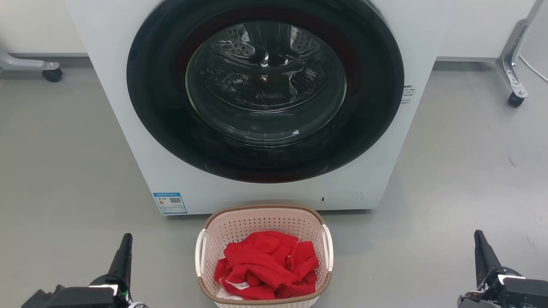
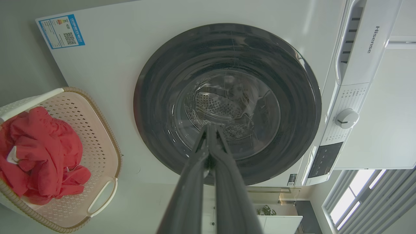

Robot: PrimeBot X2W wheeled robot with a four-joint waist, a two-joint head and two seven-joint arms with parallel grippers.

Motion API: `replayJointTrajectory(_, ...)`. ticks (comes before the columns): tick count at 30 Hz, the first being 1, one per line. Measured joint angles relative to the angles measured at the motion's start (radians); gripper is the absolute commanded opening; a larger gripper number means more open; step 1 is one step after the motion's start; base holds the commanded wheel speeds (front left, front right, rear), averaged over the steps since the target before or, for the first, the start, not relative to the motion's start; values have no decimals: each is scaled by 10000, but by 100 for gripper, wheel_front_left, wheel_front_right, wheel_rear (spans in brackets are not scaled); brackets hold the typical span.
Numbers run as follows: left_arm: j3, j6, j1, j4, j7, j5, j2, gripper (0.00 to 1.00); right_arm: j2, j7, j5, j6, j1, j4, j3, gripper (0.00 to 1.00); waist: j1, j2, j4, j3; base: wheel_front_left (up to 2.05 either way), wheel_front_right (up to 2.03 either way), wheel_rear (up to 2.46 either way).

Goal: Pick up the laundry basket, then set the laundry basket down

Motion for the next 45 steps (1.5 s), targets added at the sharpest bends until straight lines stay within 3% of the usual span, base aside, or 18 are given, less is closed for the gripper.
replayJointTrajectory(45,0,0,0,-2,0,0,-2,0,0,0,0,0,0,-4,0,0,0,0,0,0,0,0,0)
